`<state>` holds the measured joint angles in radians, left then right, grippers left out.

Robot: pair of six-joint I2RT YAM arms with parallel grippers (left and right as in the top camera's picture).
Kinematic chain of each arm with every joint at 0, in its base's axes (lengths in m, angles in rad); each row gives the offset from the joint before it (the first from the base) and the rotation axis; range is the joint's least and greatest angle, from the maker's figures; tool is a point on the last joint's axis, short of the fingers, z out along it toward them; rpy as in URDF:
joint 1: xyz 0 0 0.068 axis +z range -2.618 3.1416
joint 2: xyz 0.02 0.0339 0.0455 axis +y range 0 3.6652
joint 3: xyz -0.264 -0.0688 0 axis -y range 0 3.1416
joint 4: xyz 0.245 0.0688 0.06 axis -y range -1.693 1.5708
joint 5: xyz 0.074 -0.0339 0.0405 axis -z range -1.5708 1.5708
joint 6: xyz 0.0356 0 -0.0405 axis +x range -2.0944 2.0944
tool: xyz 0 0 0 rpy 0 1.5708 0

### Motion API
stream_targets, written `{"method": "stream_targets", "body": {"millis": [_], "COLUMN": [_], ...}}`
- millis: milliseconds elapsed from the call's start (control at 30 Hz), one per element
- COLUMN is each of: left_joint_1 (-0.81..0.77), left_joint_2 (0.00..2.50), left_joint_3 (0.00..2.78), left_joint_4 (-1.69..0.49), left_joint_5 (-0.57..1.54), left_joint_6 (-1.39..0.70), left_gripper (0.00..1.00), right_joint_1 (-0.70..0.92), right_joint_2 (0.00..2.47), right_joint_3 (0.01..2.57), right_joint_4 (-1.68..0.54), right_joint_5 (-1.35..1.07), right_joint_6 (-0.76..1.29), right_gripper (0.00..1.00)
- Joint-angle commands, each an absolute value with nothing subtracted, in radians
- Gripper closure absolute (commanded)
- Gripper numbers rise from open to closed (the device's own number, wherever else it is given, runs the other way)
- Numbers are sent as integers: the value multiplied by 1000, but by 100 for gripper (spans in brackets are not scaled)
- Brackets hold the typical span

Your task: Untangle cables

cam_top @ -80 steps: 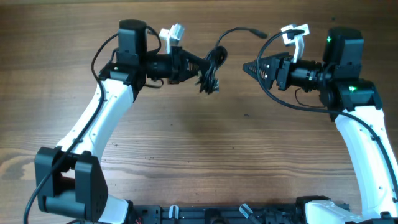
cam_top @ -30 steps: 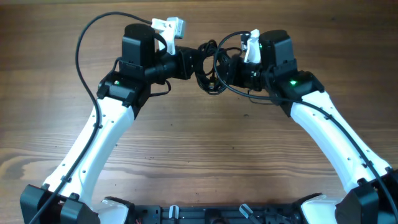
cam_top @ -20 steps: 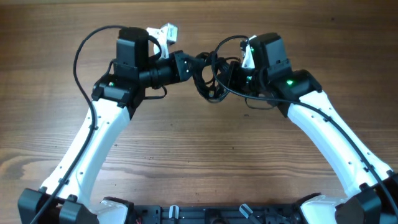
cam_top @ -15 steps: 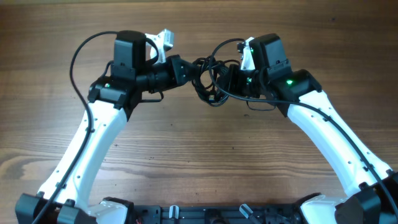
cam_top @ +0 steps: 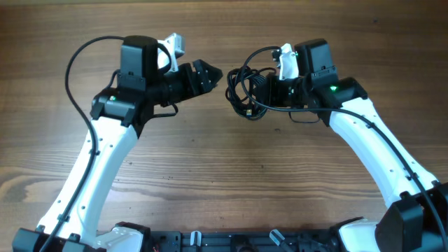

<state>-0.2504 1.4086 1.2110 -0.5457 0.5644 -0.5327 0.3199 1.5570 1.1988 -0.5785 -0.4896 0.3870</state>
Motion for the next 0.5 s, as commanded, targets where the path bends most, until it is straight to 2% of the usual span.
{"method": "stream_targets", "body": {"millis": [0, 133, 300, 367, 467], "left_joint_1": [-284, -339, -355, -356, -364], "left_joint_2": [1463, 1550, 1625, 1629, 1629], "left_joint_3": [1230, 1230, 1230, 1230, 1230], "left_joint_4": [-551, -546, -520, -474, -467], "left_joint_5": [548, 548, 548, 548, 548], "left_joint_6": [-478, -428, -400, -400, -400], "left_gripper": [21, 27, 46, 62, 76], "right_joint_1": [323, 323, 323, 323, 323], "right_joint_2": [1560, 1560, 1560, 1560, 1560], "right_joint_3": [1205, 1205, 1205, 1205, 1205], "right_joint_4": [-569, -569, -569, -570, -570], "right_joint_5": [-518, -527, -582, -587, -598], "right_joint_6": [365, 363, 341, 342, 345], "right_gripper": [96, 96, 96, 96, 96]}}
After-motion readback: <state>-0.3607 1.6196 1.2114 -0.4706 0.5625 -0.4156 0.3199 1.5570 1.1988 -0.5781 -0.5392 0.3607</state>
